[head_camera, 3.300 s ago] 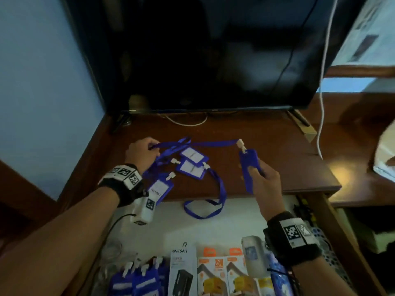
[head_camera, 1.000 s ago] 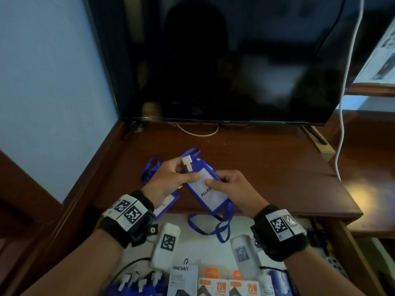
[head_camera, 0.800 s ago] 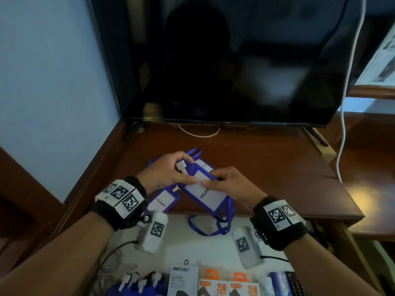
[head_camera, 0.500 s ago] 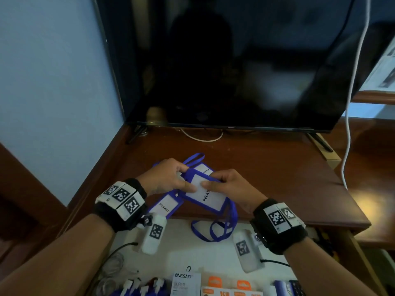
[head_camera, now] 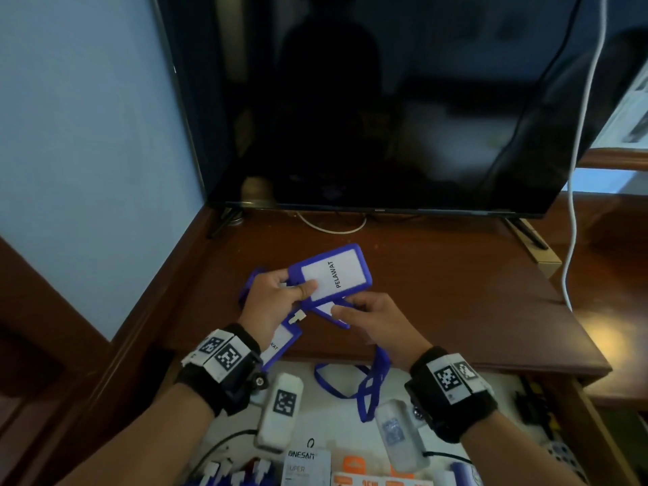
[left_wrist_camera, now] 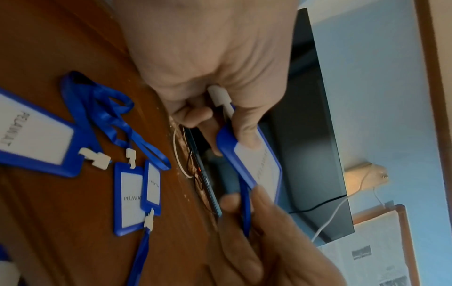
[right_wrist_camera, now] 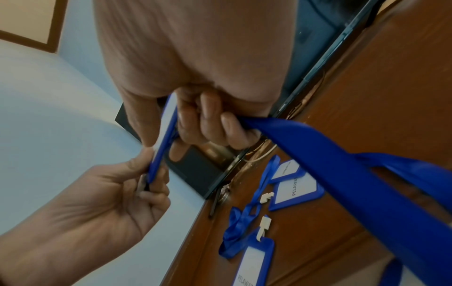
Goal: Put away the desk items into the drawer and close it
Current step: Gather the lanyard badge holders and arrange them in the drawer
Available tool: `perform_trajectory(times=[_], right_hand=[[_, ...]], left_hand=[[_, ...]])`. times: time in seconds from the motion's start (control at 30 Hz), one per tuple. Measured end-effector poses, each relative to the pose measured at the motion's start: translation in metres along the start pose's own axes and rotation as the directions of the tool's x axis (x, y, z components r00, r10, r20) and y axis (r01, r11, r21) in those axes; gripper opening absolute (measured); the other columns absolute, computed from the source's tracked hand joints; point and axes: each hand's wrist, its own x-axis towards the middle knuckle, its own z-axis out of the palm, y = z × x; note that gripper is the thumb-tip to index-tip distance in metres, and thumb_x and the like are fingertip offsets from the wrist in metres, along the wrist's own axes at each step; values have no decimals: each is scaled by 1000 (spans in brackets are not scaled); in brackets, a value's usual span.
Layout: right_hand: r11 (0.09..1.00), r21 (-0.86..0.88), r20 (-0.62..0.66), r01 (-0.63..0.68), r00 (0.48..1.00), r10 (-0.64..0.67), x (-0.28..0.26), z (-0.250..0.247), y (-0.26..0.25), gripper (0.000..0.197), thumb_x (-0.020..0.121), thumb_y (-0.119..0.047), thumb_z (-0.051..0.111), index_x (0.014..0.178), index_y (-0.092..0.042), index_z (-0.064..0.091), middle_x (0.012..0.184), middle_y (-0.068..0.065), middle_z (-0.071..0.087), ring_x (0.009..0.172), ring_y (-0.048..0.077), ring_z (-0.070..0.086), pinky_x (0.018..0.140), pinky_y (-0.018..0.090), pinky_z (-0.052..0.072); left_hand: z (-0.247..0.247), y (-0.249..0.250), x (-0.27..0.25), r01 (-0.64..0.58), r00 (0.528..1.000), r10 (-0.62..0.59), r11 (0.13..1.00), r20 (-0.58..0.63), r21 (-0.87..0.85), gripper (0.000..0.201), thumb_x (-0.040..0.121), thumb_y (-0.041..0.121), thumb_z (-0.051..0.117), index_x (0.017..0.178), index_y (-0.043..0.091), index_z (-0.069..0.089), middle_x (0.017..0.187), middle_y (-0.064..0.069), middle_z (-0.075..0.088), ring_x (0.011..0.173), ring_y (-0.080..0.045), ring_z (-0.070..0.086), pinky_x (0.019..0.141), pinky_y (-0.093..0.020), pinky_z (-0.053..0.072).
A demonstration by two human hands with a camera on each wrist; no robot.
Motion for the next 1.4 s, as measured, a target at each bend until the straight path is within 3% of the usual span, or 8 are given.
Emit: perform_trajectory(times=[0.07,0.23,0.37,0.63,0.87,1.1,1.27,1.4], right_hand=[[999,-36,14,-1,1000,2,0,4,-2,8,91,-20,64,88,-14,67,80,-7,68,66,-2,60,58,13,45],[966,-254,68,49,997,-33,2,8,-5,22,90,-19,65,90,3,64,75,12,55,65,19,46,62,30,38],[936,-340,130,88,990,-45,0,4,-14,10,89,-14,64,82,-8,70,72,7,55,64,21,45,62,30,35],[870,-488,144,75,990,-5,5,-10,-21,11,88,-17,66,82,-9,68,84,11,66,77,18,61,72,30,49],[932,-360,99,53,995,-18,1,-21,-14,10,85,-12,68,77,-13,62,86,6,68,83,15,66,73,27,55],[996,71,127,-57,991,47,1,-25,0,7,81,-20,67,78,-14,66,96,14,68,93,32,66,79,41,55],[982,183,53,-42,998,33,6,-20,6,11,88,-8,62,79,-4,66,87,24,61,80,34,59,67,35,48],[991,133,-91,-8,996,21,3,-11,6,8,88,-3,63,95,-8,60,76,9,62,64,18,60,59,19,52]], left_hand=[[5,-3,0,-15,998,17,999,-58,32,5,84,11,71,88,13,70,84,-6,75,68,-16,71,55,-24,53],[11,-11,4,-104,990,127,939,-53,327,8,82,16,74,88,19,69,86,0,72,79,-14,69,69,-28,55],[7,-23,9,-196,980,178,777,90,598,24,78,24,75,60,24,59,59,9,62,59,-7,57,60,-29,44],[3,-25,8,-332,922,47,604,383,725,5,80,16,71,81,11,69,85,-3,72,79,-19,64,73,-39,53],[-7,-8,11,-215,899,-163,646,408,732,31,76,24,79,93,1,68,96,-14,72,91,-30,67,87,-49,53],[-11,4,7,-46,859,-195,892,474,451,21,78,-6,71,98,-1,70,91,-1,74,79,-5,69,67,-15,53],[-8,0,6,20,914,-103,977,392,210,21,81,-9,64,99,1,70,88,-5,74,80,-14,71,66,-22,56],[-1,-5,8,59,960,-62,998,274,19,21,83,-3,63,100,7,70,97,-12,73,86,-22,71,73,-27,58]])
